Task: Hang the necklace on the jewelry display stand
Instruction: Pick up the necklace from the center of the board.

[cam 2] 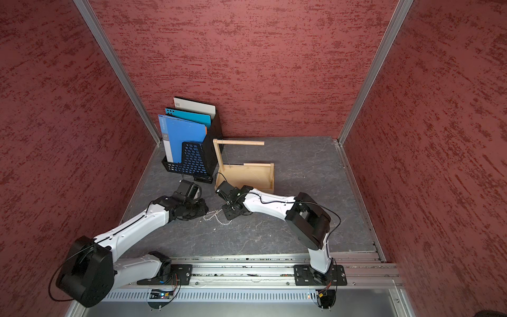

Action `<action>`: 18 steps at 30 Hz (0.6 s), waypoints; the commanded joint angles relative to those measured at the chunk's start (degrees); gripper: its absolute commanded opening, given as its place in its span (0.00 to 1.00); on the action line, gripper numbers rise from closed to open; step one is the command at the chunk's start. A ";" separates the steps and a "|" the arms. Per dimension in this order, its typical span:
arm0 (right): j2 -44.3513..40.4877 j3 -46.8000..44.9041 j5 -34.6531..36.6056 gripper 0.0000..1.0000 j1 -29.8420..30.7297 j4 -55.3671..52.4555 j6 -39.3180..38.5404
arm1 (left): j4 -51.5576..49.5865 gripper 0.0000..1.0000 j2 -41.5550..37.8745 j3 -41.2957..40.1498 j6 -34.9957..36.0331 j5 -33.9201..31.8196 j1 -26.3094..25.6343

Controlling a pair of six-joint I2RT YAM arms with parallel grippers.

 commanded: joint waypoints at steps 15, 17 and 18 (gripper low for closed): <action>10.02 8.23 0.39 0.30 0.22 -8.10 -3.42 | 0.81 0.39 -2.69 0.16 1.42 0.72 0.28; 10.86 9.14 0.43 0.28 0.28 -9.04 -3.45 | 0.65 0.39 -2.77 0.41 1.60 0.73 0.17; 11.07 9.45 0.43 0.27 0.21 -9.41 -3.49 | 0.46 0.39 -2.77 0.51 1.70 0.75 0.23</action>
